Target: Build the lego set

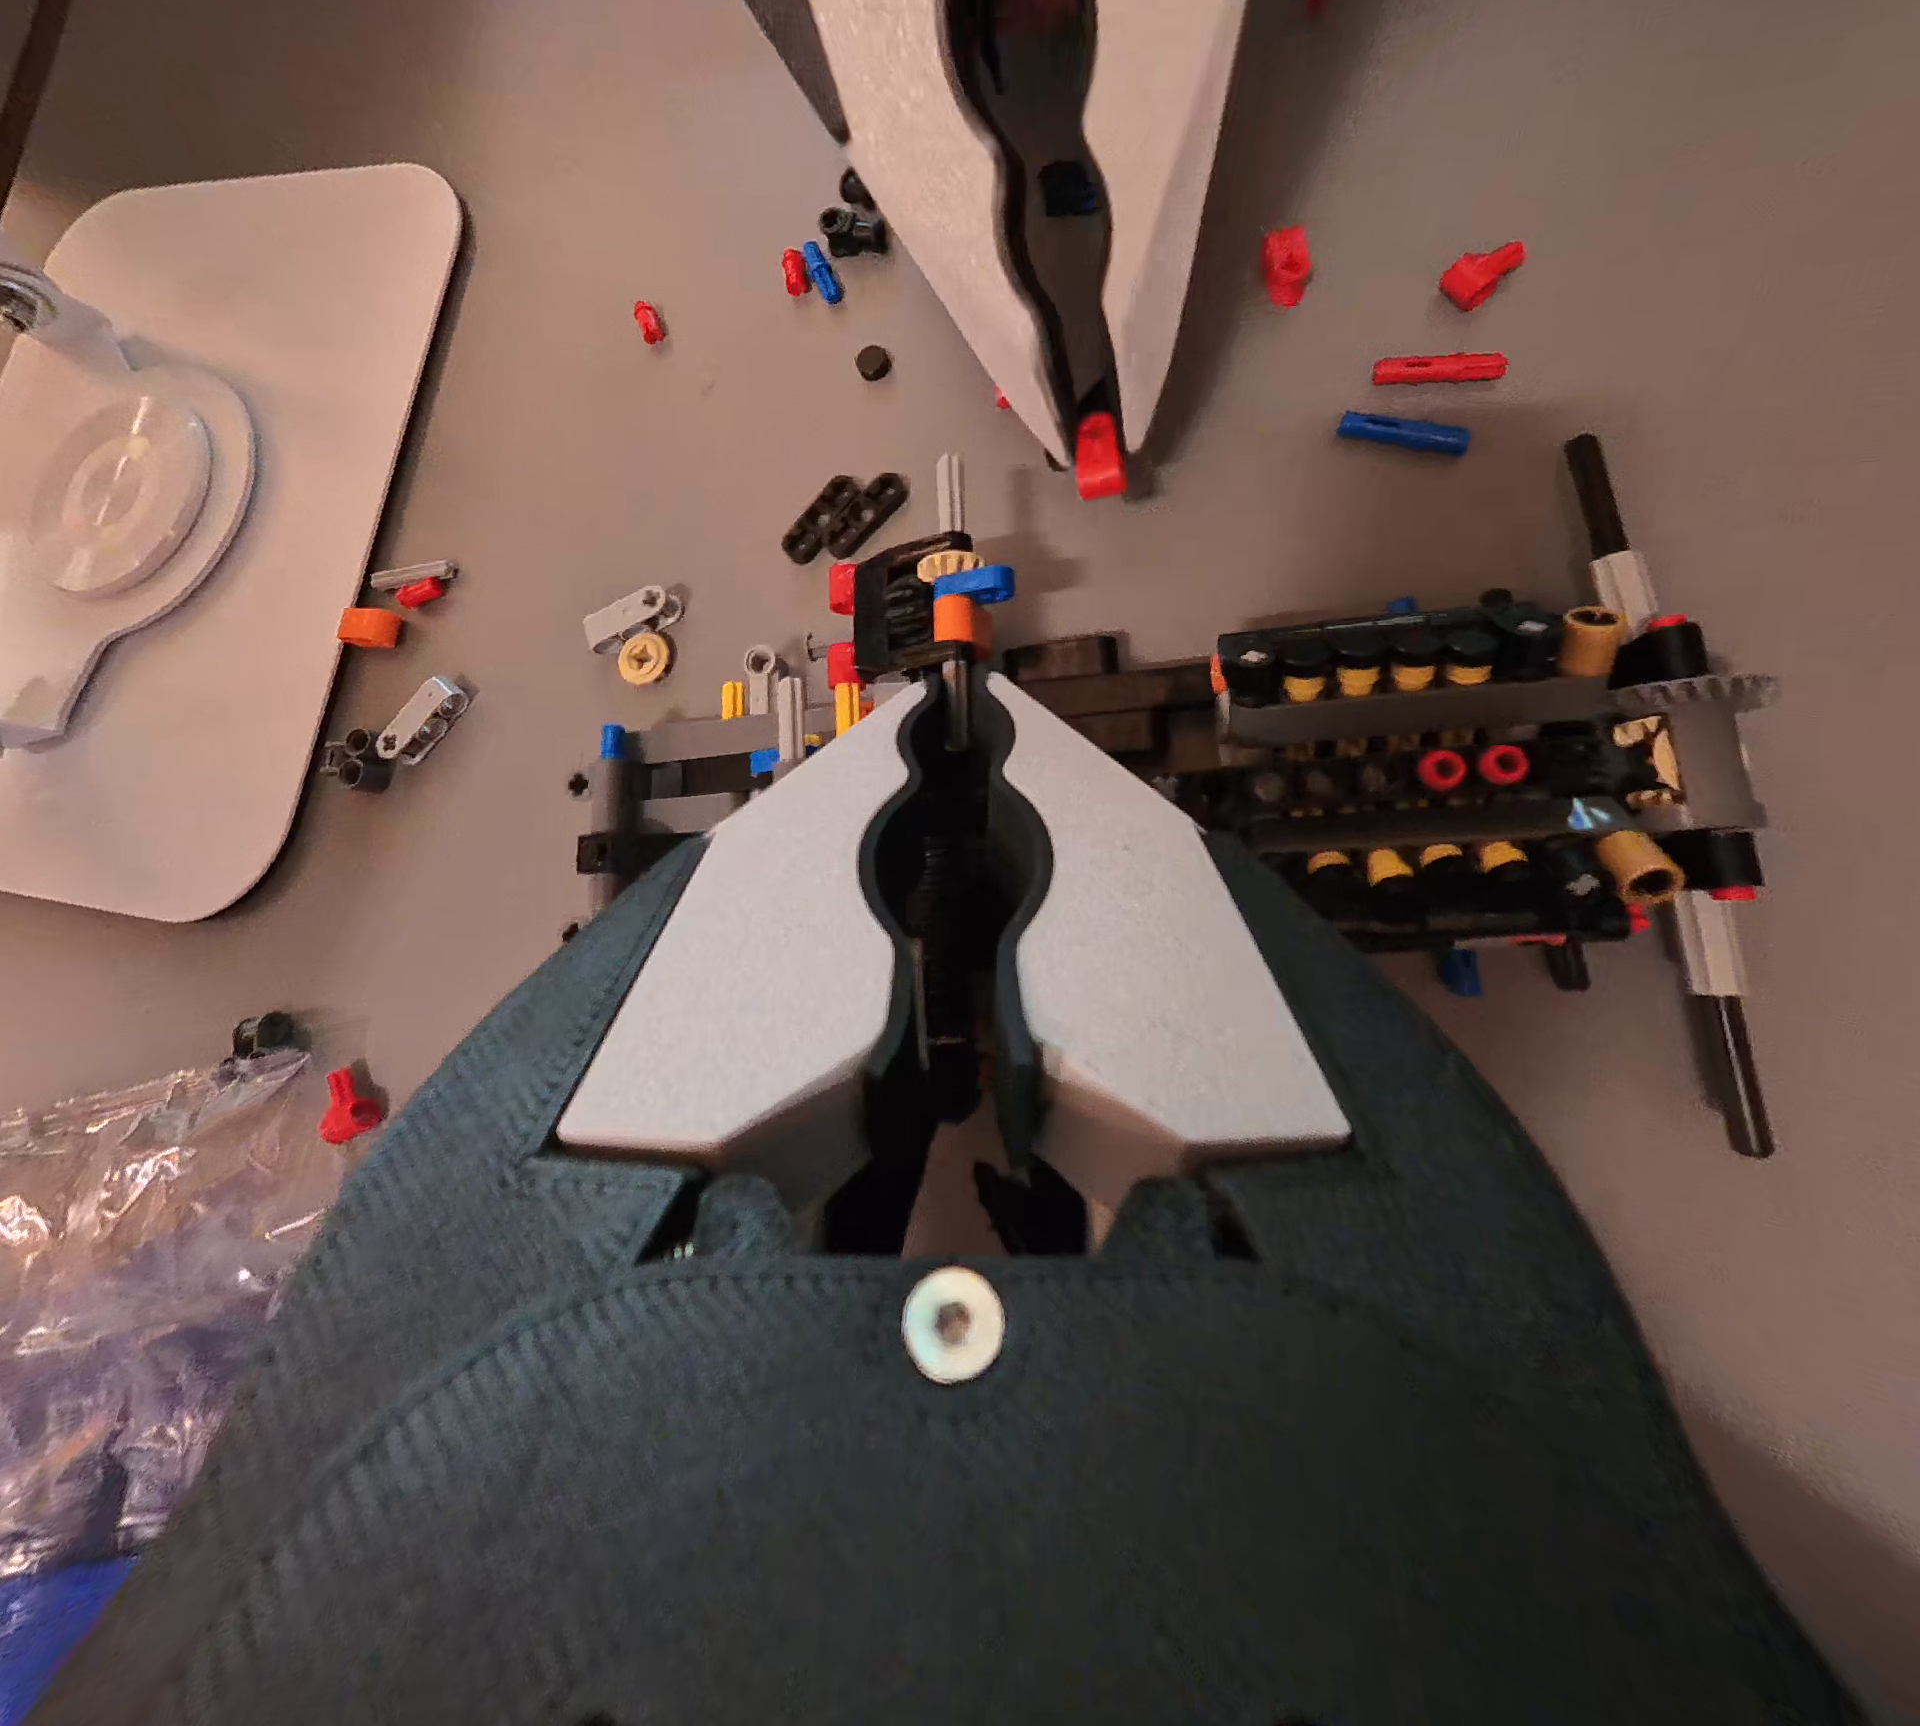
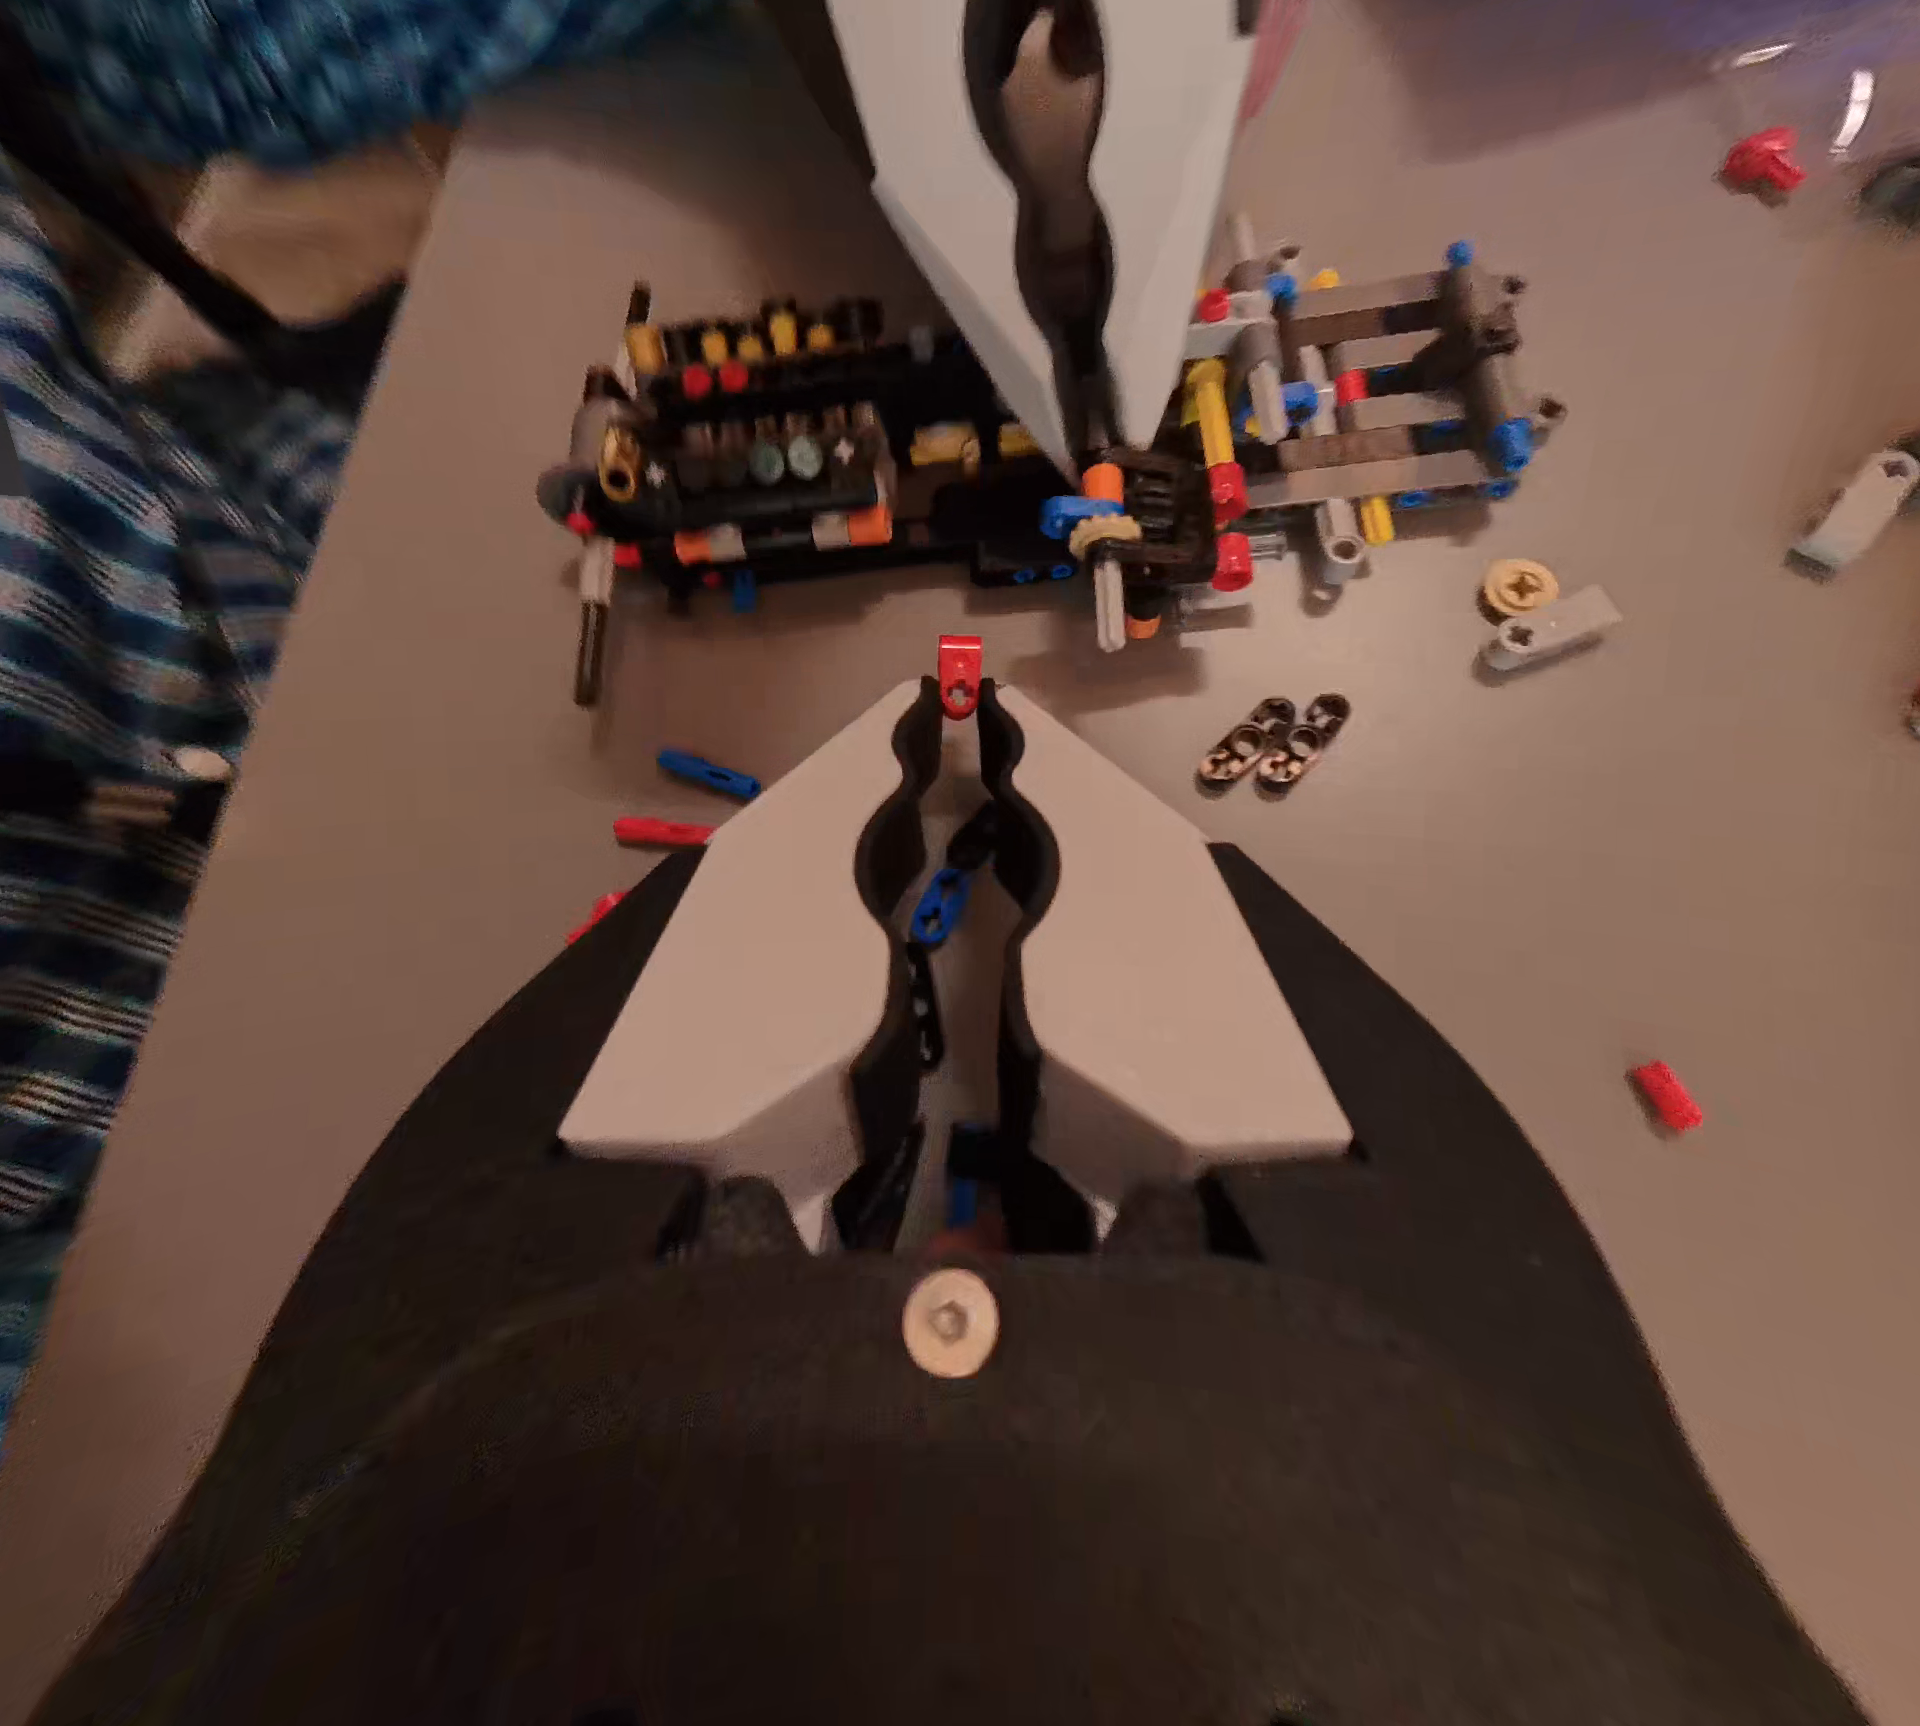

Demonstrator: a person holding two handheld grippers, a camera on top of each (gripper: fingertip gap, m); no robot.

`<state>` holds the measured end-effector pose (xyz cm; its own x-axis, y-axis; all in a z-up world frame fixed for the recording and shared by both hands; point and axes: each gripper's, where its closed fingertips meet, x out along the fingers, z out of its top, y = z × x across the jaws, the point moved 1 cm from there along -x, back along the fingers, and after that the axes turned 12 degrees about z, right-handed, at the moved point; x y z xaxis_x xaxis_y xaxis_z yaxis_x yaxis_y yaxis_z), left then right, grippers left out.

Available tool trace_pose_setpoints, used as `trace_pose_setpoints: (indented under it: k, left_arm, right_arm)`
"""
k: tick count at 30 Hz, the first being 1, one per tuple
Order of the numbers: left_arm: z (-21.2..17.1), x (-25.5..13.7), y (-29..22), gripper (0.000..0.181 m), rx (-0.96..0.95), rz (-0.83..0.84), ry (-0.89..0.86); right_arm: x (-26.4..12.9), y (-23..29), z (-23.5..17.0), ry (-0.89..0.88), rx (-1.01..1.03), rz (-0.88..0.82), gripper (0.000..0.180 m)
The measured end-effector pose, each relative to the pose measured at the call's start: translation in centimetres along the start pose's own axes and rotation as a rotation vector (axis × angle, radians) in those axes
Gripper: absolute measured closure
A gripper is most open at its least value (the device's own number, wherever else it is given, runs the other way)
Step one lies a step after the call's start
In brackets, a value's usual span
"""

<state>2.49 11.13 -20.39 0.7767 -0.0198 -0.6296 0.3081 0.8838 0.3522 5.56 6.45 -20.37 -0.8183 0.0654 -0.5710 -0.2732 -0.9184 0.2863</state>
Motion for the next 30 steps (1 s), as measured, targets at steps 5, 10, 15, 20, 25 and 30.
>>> trace_pose_setpoints:
  k: [5, 10, 15, 20, 25, 30]
  left_arm:
    - [0.4, -0.3, 0.7, 0.179, -0.081, -0.011, -0.036]
    - [0.8, -0.3, 1.7, 0.179, -0.177, 0.003, -0.063]
    - [0.6, 0.0, 2.4, 0.179, -0.215, 0.031, -0.045]
    - [0.6, 0.2, 2.5, 0.179, -0.236, 0.037, -0.037]
    - [0.8, 0.0, 2.7, 0.179, -0.237, 0.045, -0.044]
    - [1.1, -0.5, 2.9, 0.179, -0.270, 0.030, -0.069]
  right_arm:
    - [-2.2, -1.3, 1.6, -0.223, 0.166, 0.000, 0.176]
    - [-3.0, -3.6, 1.0, -0.210, 0.196, -0.229, 0.176]
    - [-3.6, -4.9, 1.2, -0.224, 0.201, -0.413, 0.176]
    - [-3.6, -5.1, 1.8, -0.236, 0.179, -0.482, 0.176]
    - [-3.5, -5.1, 2.1, -0.235, 0.159, -0.518, 0.176]
    - [-3.7, -5.2, 2.3, -0.251, 0.155, -0.528, 0.176]
